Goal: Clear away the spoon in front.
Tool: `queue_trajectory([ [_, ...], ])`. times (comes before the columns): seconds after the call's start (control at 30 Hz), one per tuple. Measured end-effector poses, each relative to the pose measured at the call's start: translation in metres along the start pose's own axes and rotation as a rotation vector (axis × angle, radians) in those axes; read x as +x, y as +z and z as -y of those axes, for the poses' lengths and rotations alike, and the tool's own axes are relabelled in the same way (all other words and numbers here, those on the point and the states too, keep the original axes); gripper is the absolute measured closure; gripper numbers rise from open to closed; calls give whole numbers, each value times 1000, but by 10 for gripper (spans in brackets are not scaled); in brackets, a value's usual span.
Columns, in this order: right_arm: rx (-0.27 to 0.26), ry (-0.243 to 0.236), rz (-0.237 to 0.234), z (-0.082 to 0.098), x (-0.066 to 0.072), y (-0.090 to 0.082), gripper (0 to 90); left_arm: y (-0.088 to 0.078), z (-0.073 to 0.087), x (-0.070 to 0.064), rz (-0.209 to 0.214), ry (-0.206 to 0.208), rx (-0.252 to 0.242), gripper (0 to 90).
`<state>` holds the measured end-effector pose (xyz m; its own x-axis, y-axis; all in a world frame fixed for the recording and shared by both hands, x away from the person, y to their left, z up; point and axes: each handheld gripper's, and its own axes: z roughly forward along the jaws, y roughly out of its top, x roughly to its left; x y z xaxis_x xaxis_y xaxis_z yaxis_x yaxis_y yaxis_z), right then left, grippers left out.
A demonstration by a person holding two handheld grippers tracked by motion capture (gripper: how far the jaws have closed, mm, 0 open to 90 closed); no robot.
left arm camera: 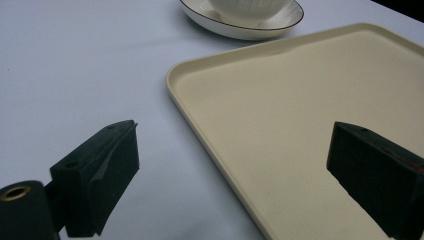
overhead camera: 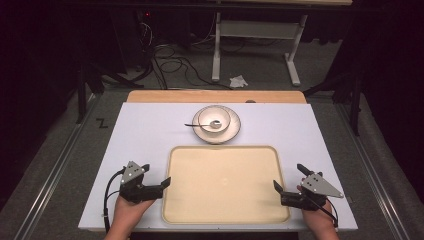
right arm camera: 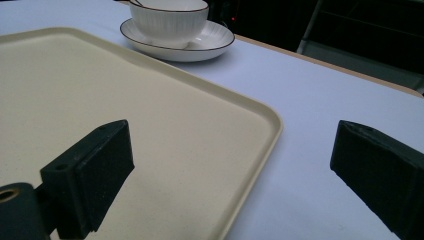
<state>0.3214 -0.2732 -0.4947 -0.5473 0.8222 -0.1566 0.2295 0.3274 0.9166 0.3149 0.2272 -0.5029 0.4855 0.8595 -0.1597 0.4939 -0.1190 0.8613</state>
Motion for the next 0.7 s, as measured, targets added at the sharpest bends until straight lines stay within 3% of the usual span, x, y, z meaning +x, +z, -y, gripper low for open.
queue_trajectory([
  [0.33,-15,-4,-10,-1,2,-1,41,4,-5,-4,-2,0,7,70],
  [0.63,-15,21,-12,-7,2,-2,46,12,-33,-8,6,30,-4,70],
  [0.7,-8,0,-15,-11,3,-1,48,15,-40,-7,11,26,-12,70],
])
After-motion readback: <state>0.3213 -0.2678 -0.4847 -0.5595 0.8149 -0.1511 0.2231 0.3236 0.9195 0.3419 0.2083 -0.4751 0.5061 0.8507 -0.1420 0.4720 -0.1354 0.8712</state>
